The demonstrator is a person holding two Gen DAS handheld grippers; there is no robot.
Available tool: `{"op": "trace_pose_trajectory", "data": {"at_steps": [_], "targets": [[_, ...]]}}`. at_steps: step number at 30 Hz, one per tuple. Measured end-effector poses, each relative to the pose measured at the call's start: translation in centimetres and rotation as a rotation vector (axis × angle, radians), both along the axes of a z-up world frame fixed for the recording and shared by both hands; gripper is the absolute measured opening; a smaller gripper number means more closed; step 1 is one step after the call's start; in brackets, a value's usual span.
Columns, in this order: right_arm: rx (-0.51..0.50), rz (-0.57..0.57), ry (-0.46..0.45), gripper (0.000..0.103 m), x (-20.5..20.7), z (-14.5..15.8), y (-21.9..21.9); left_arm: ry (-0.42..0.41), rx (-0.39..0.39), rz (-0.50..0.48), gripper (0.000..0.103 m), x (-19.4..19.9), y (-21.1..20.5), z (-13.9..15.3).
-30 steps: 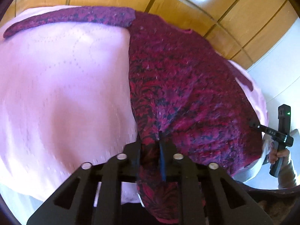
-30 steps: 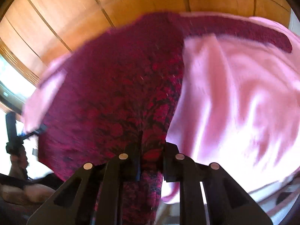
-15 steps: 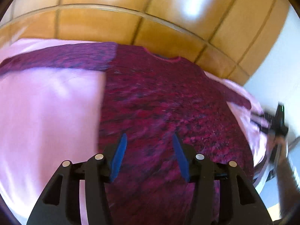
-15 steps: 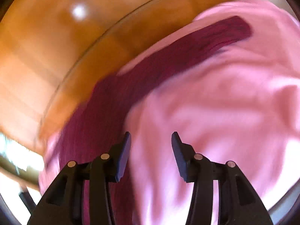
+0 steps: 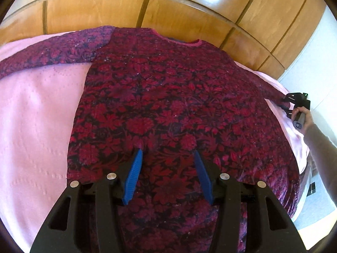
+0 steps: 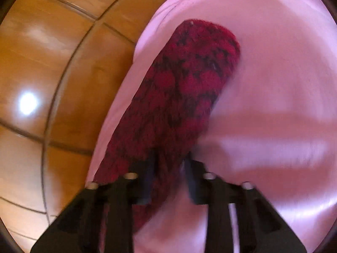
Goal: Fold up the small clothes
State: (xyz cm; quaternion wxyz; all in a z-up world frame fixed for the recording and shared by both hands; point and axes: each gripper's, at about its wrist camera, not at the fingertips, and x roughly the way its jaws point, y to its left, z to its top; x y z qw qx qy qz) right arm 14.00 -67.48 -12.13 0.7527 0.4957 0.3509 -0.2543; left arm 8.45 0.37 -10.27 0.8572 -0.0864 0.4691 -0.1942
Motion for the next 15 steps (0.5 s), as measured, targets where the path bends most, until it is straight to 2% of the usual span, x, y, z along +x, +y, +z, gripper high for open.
{"op": "trace_pose_trajectory", "data": {"at_steps": [4, 9, 12, 15], "targets": [[-0.229, 0.17, -0.024, 0.011, 2.9, 5.8, 3.3, 0.017, -0.022, -0.001, 0.05, 0.3, 0.2, 0.1], [-0.464, 0.493, -0.083, 0.011, 6.4, 11.6, 12.9, 0.053, -0.113, 0.024, 0.05, 0.9, 1.0, 0.5], [-0.526, 0.628, -0.095, 0.011, 8.2, 12.5, 18.8, 0.056, -0.147, 0.042, 0.05, 1.0, 1.5, 0.8], [-0.576, 0.791, -0.093, 0.011, 10.3, 12.2, 26.4, 0.049, -0.166, 0.057, 0.05, 0.9, 2.0, 1.2]]}}
